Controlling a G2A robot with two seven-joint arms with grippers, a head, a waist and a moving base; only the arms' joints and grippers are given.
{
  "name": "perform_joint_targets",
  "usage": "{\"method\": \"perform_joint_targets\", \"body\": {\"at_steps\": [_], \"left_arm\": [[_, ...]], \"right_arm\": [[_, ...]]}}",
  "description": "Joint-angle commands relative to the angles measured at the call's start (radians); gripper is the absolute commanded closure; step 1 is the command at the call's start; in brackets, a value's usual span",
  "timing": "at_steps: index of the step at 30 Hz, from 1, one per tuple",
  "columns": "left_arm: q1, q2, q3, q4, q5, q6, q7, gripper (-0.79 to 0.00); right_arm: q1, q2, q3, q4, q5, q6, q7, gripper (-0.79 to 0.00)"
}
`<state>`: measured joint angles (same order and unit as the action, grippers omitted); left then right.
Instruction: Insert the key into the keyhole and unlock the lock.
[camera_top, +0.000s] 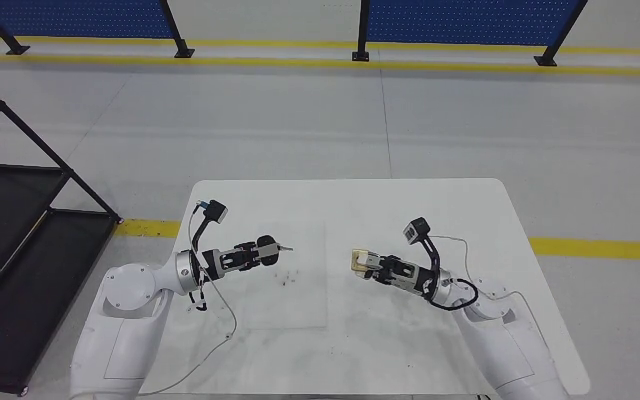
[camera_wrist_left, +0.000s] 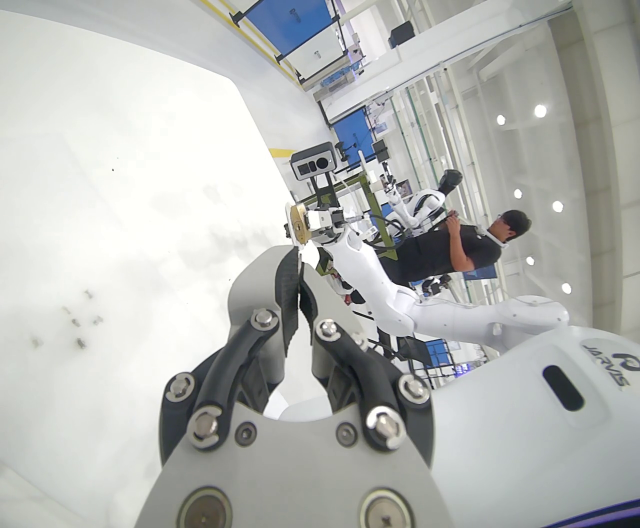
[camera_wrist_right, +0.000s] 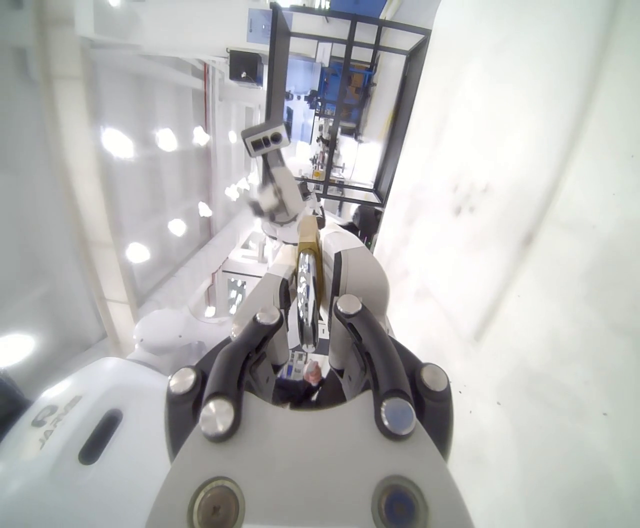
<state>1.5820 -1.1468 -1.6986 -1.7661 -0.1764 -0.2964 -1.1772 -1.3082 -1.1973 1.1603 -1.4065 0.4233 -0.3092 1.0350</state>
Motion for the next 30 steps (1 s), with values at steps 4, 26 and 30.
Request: {"method": "perform_joint_targets", "body": {"at_steps": [4,26,30], "left_arm": [[0.0,0.0,0.0,0.0,0.0,0.0,0.0,0.0],[-0.015,-0.008,0.122,0.073,-0.081,-0.001,0.048,0.0],[-0.044,-0.016,0.19,0.134,-0.108,-0.046,0.094,0.0]], "right_arm": [[0.0,0.0,0.0,0.0,0.0,-0.001,0.001,0.0],[0.0,0.0,0.0,0.0,0.0,-0.001,0.001,0.0],[0.0,0.0,0.0,0.0,0.0,-0.001,0.001,0.0]]}}
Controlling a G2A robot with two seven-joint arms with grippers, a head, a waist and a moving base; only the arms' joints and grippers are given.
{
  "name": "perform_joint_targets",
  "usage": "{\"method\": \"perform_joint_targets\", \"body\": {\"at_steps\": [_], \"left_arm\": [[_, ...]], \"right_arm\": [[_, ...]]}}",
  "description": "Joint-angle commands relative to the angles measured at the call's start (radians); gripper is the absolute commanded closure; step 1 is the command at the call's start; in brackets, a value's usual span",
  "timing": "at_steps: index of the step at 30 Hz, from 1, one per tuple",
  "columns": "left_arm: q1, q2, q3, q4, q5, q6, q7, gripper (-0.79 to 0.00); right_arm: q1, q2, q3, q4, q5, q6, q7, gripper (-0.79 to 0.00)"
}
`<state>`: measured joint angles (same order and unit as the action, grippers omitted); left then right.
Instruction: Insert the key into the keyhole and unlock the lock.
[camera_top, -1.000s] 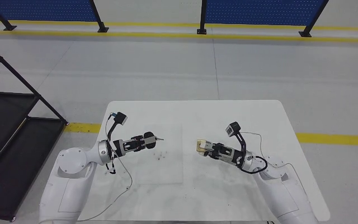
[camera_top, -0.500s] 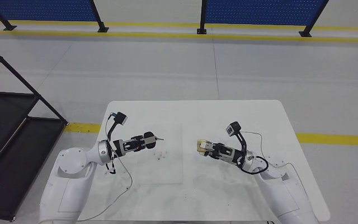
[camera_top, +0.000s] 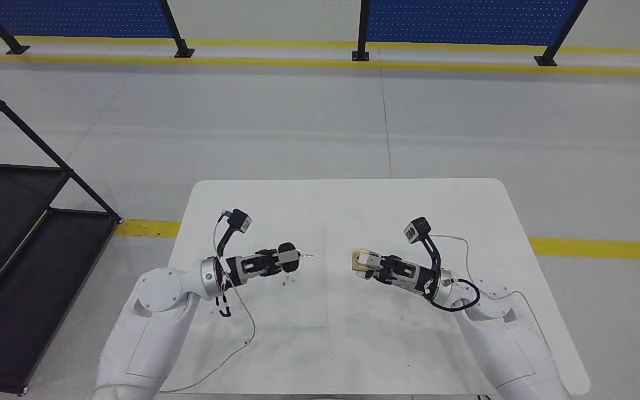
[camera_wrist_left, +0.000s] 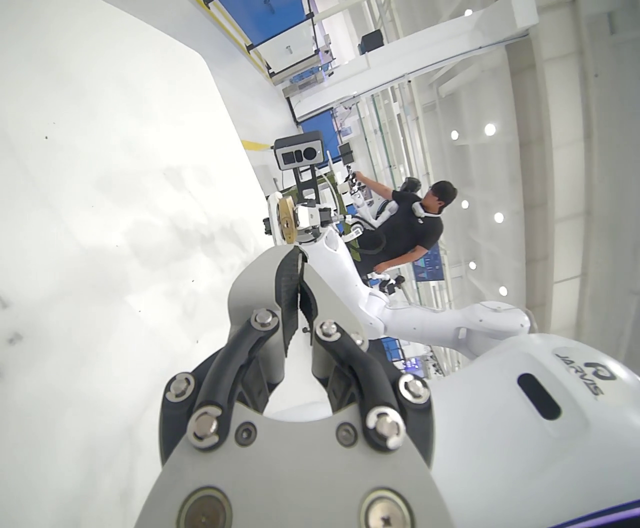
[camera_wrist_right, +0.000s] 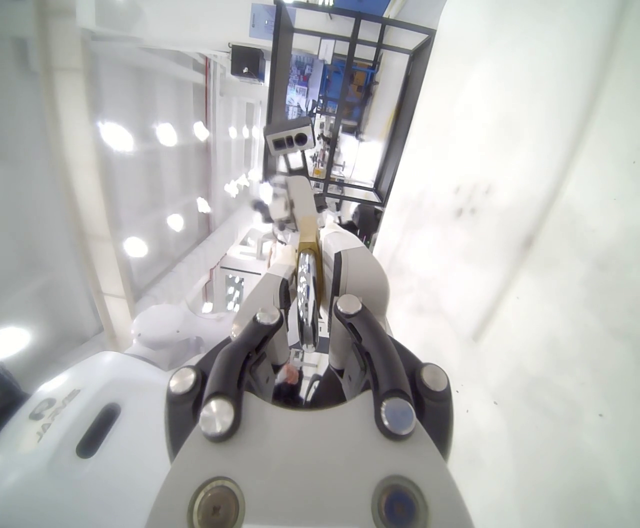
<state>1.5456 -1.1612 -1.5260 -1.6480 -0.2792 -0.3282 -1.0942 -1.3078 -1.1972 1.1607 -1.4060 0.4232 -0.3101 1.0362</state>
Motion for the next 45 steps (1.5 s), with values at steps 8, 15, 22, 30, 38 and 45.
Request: {"method": "perform_joint_targets", "body": {"at_steps": [8,15,22,30,38,45], "left_arm": [[-0.06,-0.012,0.11,0.121,-0.048,-0.085,0.055,0.0],[-0.08,-0.015,0.151,0.173,-0.077,-0.129,0.063,0.0],[-0.087,-0.014,0.17,0.206,-0.106,-0.167,0.062,0.0],[-0.092,-0.012,0.186,0.216,-0.116,-0.188,0.065,0.0],[-0.102,-0.012,0.217,0.228,-0.115,-0.2,0.079,0.0],[-0.111,-0.01,0.233,0.235,-0.108,-0.203,0.091,0.0]], "right_arm": [[0.0,0.0,0.0,0.0,0.0,0.0,0.0,0.0],[-0.012,0.0,-0.003,-0.024,-0.032,-0.006,-0.059,0.0],[-0.027,0.001,-0.022,-0.074,-0.105,0.011,-0.124,0.0],[-0.041,0.002,-0.035,-0.105,-0.136,0.018,-0.173,0.0],[-0.034,0.0,-0.056,-0.108,-0.143,0.027,-0.185,0.0],[-0.034,0.0,-0.056,-0.108,-0.143,0.027,-0.185,0.0]]}}
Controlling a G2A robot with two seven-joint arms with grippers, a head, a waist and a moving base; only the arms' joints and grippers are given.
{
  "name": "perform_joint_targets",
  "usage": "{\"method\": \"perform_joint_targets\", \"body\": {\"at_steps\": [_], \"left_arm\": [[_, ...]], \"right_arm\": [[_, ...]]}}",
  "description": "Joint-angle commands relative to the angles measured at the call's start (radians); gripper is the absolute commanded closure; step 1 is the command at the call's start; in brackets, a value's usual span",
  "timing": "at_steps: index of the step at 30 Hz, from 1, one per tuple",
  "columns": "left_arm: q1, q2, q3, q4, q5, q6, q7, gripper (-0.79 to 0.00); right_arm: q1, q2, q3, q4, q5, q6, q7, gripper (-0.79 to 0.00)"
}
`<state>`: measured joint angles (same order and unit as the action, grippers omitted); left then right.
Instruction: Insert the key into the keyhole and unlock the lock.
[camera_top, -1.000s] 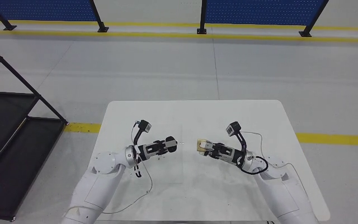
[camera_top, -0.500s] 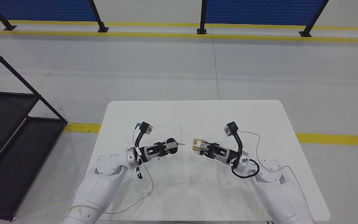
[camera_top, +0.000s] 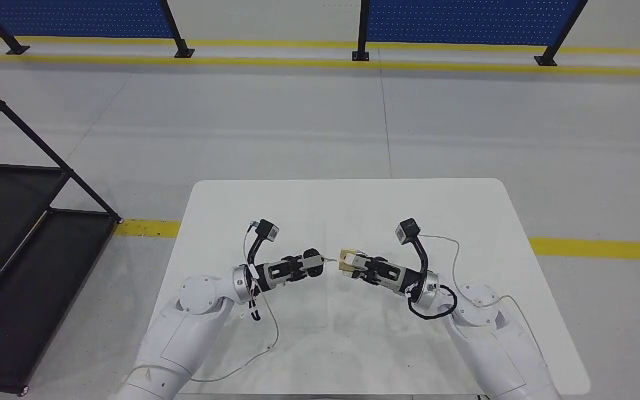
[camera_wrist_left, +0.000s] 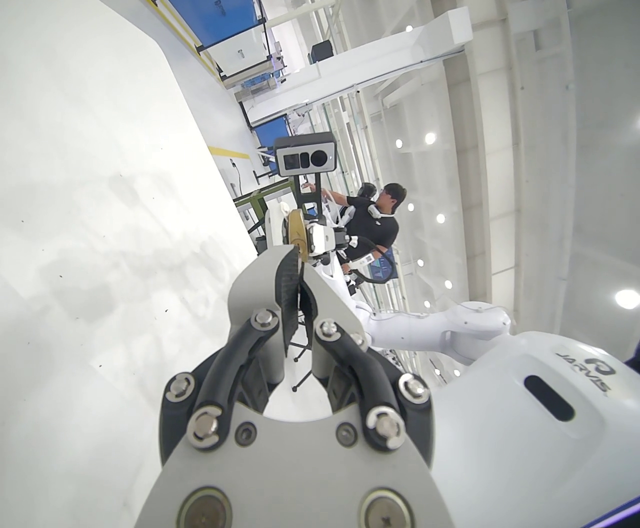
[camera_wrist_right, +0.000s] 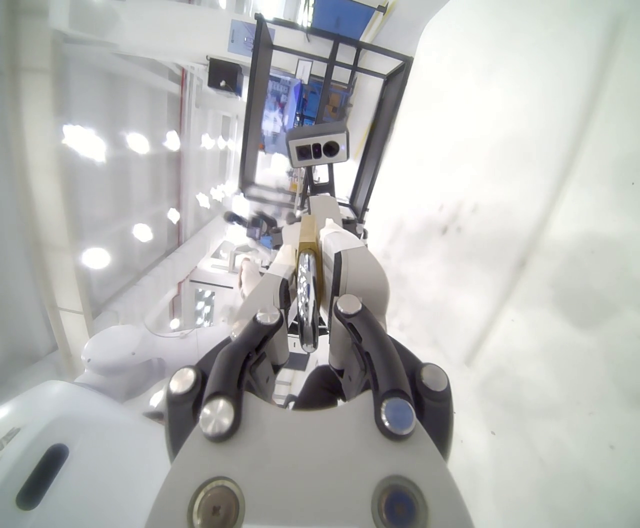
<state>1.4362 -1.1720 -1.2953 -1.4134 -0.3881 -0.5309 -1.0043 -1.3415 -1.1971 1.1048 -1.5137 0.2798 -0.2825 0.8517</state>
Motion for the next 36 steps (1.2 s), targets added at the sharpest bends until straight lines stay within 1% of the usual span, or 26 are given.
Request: {"method": "perform_joint_targets", "body": {"at_steps": [1,36], "left_arm": [[-0.002,0.001,0.003,0.001,0.0,-0.001,0.002,0.0],[-0.026,0.011,0.048,0.017,-0.019,0.009,0.027,0.0]], "right_arm": [[0.0,0.0,0.0,0.0,0.0,0.0,0.0,0.0],[0.0,0.0,0.0,0.0,0.0,0.0,0.0,0.0]]}}
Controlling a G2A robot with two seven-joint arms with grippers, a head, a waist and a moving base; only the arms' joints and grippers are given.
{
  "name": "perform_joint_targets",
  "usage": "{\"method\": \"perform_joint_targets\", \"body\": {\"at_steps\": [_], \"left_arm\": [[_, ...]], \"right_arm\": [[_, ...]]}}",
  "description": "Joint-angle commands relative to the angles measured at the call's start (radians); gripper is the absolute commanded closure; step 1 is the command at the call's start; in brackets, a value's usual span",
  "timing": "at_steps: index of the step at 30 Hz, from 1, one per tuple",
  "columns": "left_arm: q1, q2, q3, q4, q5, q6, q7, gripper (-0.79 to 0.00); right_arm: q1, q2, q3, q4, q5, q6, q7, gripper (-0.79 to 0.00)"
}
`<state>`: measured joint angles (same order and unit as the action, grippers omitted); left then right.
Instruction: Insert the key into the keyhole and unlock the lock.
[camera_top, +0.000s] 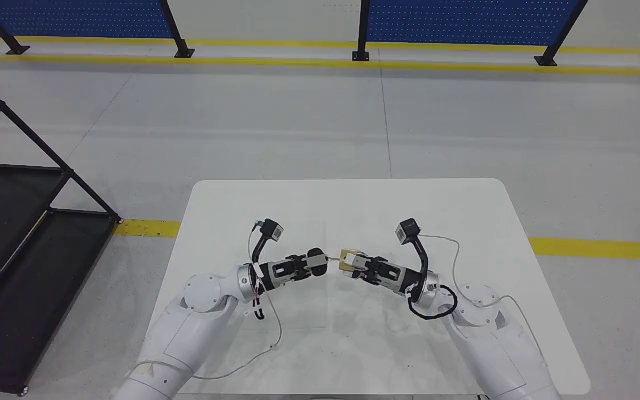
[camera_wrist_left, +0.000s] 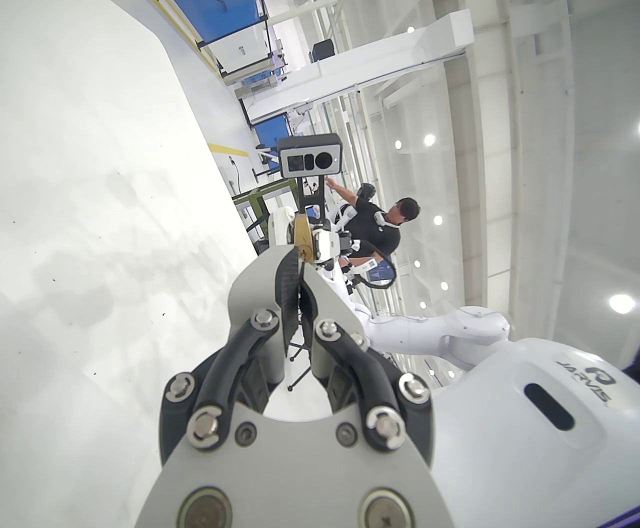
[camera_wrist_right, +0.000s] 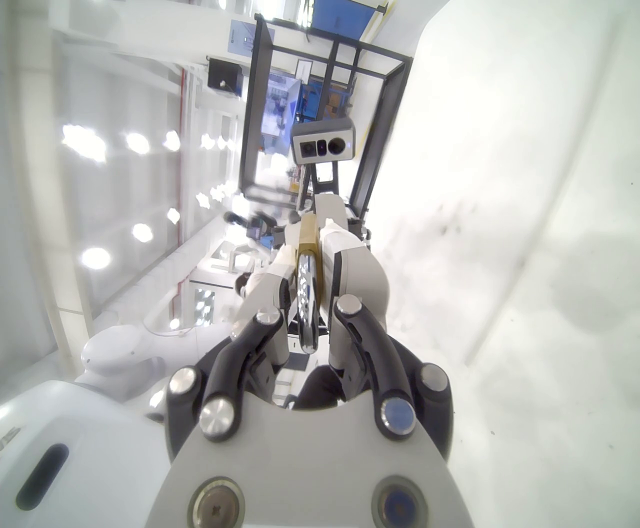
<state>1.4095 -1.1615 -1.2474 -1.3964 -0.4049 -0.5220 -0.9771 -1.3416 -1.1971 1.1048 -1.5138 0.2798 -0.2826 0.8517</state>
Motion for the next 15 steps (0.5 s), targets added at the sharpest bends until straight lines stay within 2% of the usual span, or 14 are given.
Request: {"method": "perform_joint_targets", "body": {"at_steps": [1,11,15], "left_arm": [[0.001,0.002,-0.003,-0.001,-0.002,-0.003,-0.001,0.0],[0.046,0.026,-0.099,-0.042,-0.002,0.016,0.003,0.0],[0.047,0.027,-0.103,-0.043,0.009,0.022,0.007,0.0]], "right_arm": [[0.0,0.0,0.0,0.0,0.0,0.0,0.0,0.0],[0.0,0.0,0.0,0.0,0.0,0.0,0.0,0.0],[0.0,0.0,0.0,0.0,0.0,0.0,0.0,0.0]]}}
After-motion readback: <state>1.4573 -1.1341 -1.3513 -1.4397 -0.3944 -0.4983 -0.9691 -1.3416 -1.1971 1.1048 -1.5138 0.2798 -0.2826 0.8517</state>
